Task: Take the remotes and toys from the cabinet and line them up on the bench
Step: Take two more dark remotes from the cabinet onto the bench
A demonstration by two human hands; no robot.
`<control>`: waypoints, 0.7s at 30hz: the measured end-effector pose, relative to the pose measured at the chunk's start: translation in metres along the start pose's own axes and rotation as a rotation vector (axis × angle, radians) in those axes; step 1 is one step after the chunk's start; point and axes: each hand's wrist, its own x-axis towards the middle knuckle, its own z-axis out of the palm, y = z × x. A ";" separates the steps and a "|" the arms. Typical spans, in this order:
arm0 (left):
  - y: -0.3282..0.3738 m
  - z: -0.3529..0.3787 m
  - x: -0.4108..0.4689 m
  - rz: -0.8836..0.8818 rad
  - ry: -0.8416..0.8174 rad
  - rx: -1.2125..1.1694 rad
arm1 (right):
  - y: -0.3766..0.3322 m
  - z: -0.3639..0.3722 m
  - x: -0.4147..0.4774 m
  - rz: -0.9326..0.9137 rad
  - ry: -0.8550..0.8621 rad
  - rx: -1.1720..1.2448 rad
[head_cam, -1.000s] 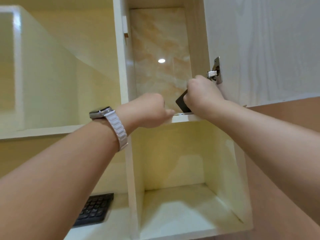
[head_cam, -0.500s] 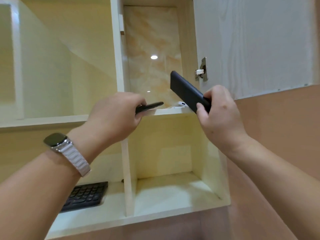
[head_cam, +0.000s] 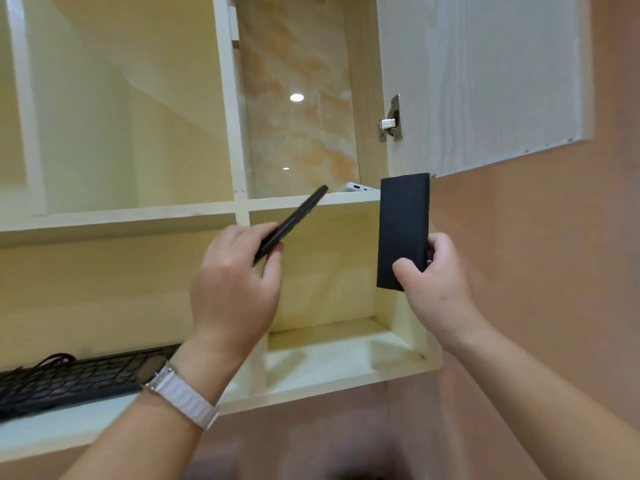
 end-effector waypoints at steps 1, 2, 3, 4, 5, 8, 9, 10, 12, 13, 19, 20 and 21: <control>0.000 0.003 -0.007 -0.019 0.007 -0.025 | 0.001 -0.001 -0.007 0.019 0.007 0.016; 0.001 0.005 -0.015 -0.036 0.011 -0.058 | 0.002 -0.002 -0.014 0.033 0.016 0.019; 0.001 0.007 -0.022 -0.050 0.011 -0.100 | 0.003 -0.003 -0.021 0.041 0.032 0.016; 0.001 0.009 -0.029 -0.068 0.011 -0.149 | 0.005 -0.004 -0.029 0.043 0.054 0.015; 0.002 0.011 -0.035 -0.097 0.013 -0.204 | 0.006 -0.005 -0.038 0.042 0.078 0.022; 0.008 0.011 -0.058 -0.272 -0.012 -0.416 | 0.007 -0.003 -0.065 0.054 0.165 0.040; 0.010 0.011 -0.066 -0.350 -0.032 -0.487 | 0.007 -0.001 -0.073 0.068 0.197 0.042; 0.011 0.009 -0.075 -0.436 -0.062 -0.554 | 0.006 0.003 -0.082 0.086 0.228 0.048; 0.013 0.006 -0.094 -0.579 -0.132 -0.662 | 0.008 0.012 -0.101 0.132 0.277 0.058; 0.013 0.004 -0.104 -0.615 -0.160 -0.705 | 0.009 0.017 -0.112 0.159 0.295 0.056; 0.011 0.001 -0.167 -0.808 -0.320 -1.009 | 0.014 0.026 -0.187 0.275 0.434 -0.118; 0.013 0.003 -0.181 -0.854 -0.365 -1.076 | 0.014 0.025 -0.199 0.303 0.466 -0.151; 0.016 0.004 -0.195 -0.897 -0.417 -1.136 | 0.013 0.023 -0.213 0.329 0.499 -0.179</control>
